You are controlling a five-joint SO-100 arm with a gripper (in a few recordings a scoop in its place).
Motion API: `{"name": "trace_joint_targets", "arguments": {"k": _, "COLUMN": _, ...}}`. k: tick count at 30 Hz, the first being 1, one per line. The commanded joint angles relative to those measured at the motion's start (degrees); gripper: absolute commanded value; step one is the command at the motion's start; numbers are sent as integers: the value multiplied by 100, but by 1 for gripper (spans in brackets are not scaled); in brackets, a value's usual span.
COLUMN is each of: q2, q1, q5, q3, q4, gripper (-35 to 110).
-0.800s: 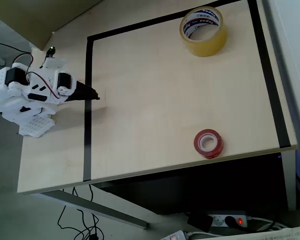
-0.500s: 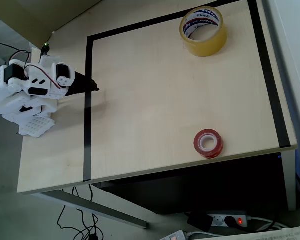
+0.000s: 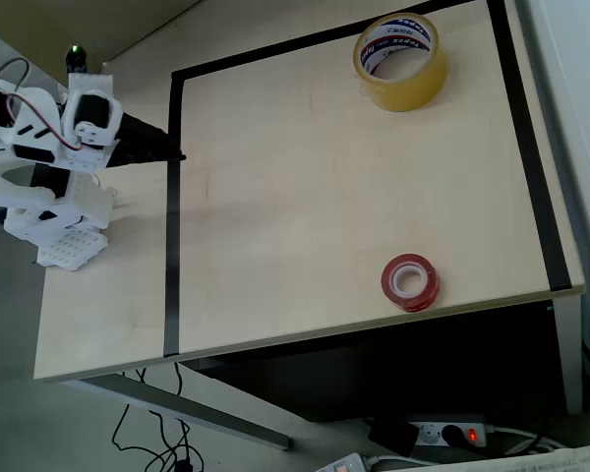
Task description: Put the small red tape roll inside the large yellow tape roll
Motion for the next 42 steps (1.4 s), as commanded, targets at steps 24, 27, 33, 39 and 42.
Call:
{"name": "trace_joint_targets", "arguments": {"k": 24, "q2": -6935, "q1": 1046, "q5": 53, "q3": -6249, "q4": -2760, "gripper": 0}}
{"name": "trace_joint_targets", "arguments": {"k": 27, "q2": -7339, "q1": 1107, "q5": 299, "q3": -6987, "q4": -2672, "gripper": 0}}
{"name": "trace_joint_targets", "arguments": {"k": 33, "q2": -9510, "q1": 1274, "q5": 773, "q3": -11145, "q4": -905, "gripper": 0}}
{"name": "trace_joint_targets", "arguments": {"k": 39, "q2": -10828, "q1": 1204, "q5": 765, "q3": -13061, "q4": -501, "gripper": 0}}
{"name": "trace_joint_targets", "arguments": {"k": 42, "q2": -11092, "q1": 1195, "q5": 782, "q3": -13078, "q4": -519, "gripper": 0}}
